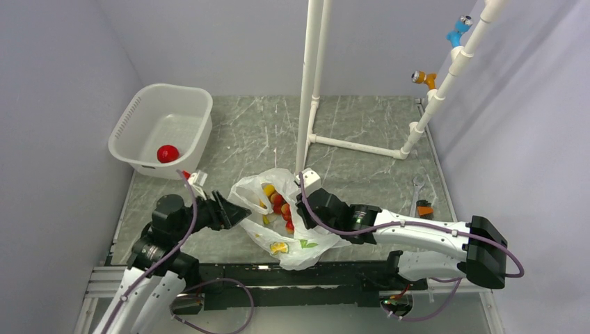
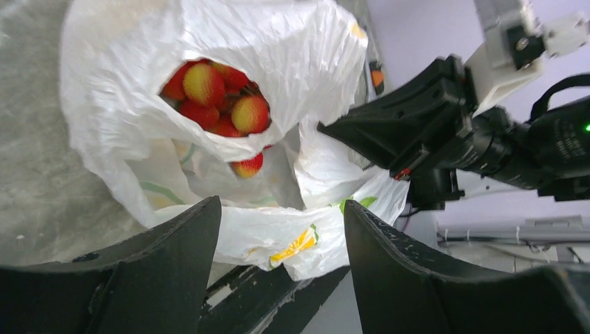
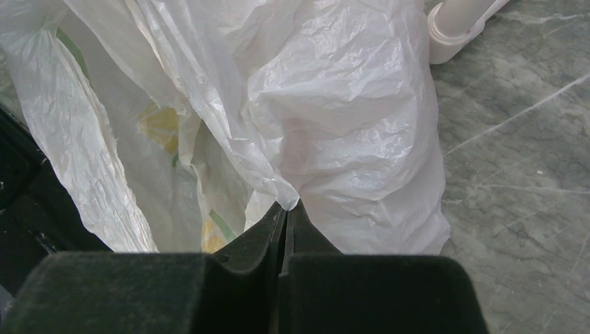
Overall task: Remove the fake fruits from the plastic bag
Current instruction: Take out the fake fruit from the plastic bag.
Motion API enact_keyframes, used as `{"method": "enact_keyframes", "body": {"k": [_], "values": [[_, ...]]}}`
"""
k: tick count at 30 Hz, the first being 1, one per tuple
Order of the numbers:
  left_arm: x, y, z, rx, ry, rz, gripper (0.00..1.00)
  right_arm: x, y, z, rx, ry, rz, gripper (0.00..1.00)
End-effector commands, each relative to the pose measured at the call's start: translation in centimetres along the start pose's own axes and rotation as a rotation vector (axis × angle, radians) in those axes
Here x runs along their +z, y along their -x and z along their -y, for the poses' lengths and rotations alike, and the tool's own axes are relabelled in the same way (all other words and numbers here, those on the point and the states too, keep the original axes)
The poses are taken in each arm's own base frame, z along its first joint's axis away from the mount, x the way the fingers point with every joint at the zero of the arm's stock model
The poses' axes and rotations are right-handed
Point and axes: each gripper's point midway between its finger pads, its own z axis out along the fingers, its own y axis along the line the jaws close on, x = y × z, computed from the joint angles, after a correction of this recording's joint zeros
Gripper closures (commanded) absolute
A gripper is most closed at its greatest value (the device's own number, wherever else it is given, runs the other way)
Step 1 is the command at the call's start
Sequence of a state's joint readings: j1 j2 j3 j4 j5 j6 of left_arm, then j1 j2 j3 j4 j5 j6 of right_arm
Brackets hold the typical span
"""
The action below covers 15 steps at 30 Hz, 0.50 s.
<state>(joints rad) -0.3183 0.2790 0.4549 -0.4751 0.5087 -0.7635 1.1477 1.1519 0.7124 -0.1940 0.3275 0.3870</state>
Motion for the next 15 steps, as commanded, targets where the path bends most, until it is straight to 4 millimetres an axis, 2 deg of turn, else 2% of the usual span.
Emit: {"method": "enact_keyframes", "body": {"k": [1,5,8,11,15], "values": [[1.6,1.2,1.6,0.054,0.014,0.033,0.31,0.2,0.8,-0.4,0.028,0.013,0.03,1.0],[4.4,-1.0,2.4,0.117,0.086,-0.011,0.32,0.2,0.6,-0.2,0.023,0.003,0.024,1.0],[6.0,-1.9,2.5,0.181,0.203,-0.004,0.35,0.1,0.6,0.1,0.022,-0.009,0.023,1.0],[8.2,-3.1,3.0,0.225,0.233,-0.013,0.38,-0.3,0.5,0.3,0.028,-0.008,0.026,1.0],[10.3,-3.6,2.1,0.236,0.315,-0.008,0.45,-0.7,0.2,0.7,0.034,-0.014,0.031,1.0]]}}
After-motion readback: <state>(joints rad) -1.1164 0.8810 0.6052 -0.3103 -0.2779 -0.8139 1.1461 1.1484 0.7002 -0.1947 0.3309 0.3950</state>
